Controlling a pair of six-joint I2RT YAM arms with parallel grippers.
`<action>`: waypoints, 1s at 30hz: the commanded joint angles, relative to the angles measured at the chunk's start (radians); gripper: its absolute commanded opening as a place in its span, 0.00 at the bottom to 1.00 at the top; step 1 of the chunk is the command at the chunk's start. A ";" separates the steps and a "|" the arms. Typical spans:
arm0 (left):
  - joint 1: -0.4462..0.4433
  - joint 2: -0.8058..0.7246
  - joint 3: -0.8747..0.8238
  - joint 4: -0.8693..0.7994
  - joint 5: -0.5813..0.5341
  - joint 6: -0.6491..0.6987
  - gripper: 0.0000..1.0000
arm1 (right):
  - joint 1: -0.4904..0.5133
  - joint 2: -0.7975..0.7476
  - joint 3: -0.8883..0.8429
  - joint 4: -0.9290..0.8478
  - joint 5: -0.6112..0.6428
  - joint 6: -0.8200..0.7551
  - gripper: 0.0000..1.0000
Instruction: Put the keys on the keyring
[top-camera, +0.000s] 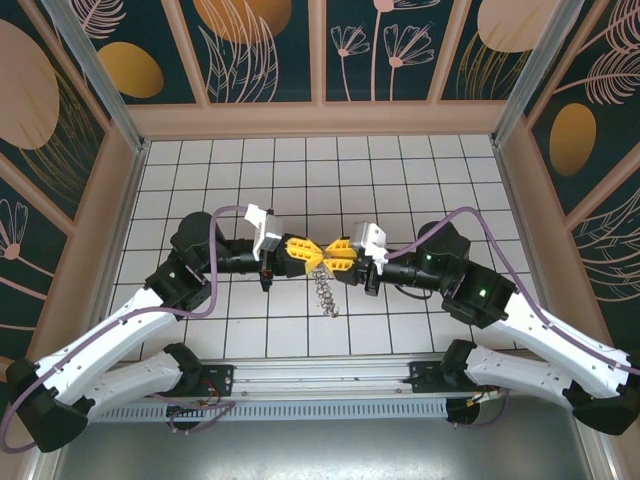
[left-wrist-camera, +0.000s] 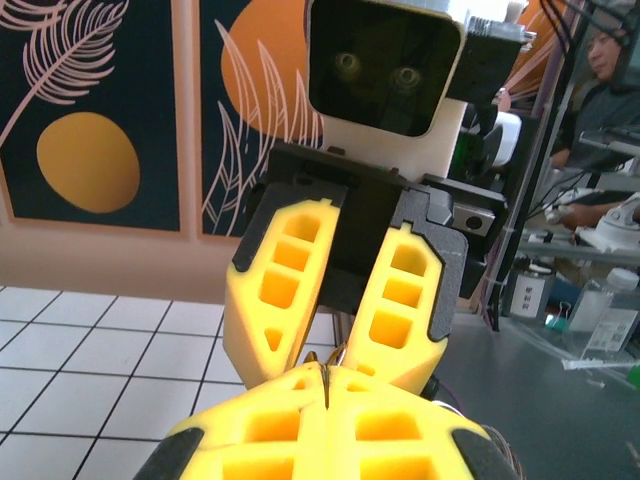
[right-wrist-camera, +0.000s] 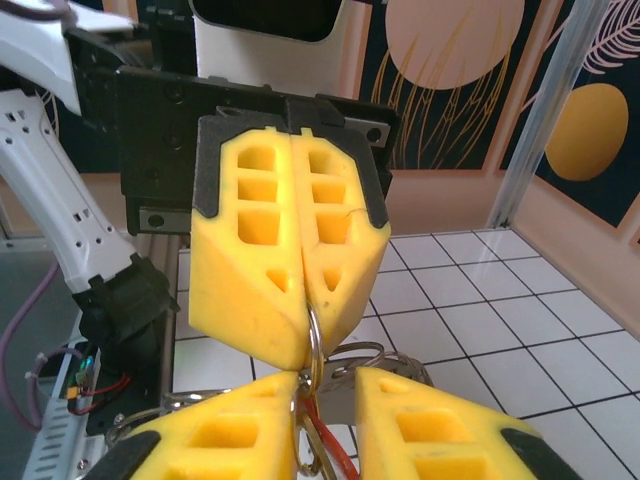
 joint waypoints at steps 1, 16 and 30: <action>-0.012 -0.012 -0.043 0.226 0.068 -0.116 0.00 | -0.013 -0.005 -0.018 0.096 0.020 0.026 0.23; -0.012 0.006 0.024 -0.250 -0.076 0.152 0.00 | -0.013 0.075 0.100 -0.091 0.132 -0.073 0.00; -0.011 0.118 0.142 -0.568 -0.103 0.364 0.01 | -0.017 0.234 0.331 -0.378 0.188 -0.228 0.00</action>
